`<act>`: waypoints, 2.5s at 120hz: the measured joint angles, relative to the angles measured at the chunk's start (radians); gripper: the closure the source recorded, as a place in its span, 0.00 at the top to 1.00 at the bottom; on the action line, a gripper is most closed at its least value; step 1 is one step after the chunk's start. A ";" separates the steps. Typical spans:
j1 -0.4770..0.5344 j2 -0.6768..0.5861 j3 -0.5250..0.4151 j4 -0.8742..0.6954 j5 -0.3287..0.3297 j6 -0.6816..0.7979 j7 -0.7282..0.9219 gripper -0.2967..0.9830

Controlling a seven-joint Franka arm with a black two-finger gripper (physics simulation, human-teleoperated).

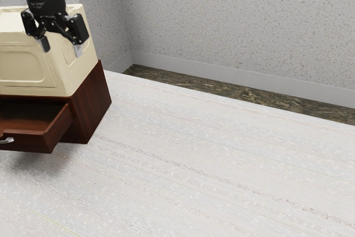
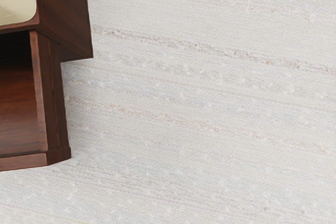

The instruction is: Push the drawer handle with one arm to close the drawer

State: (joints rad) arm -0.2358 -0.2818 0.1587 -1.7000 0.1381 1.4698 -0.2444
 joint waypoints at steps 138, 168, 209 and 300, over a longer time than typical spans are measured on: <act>0.707 -0.357 -0.009 -0.907 0.097 0.521 0.005 0.16; 0.827 -0.301 -0.005 -0.945 0.156 0.673 0.168 0.16; 0.832 -0.253 -0.005 -0.993 0.202 0.852 0.324 0.15; 0.833 0.023 -0.053 -0.816 0.194 1.018 0.466 0.15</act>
State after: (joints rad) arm 0.5968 -0.2587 0.1060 -2.5162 0.3318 2.4882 0.2215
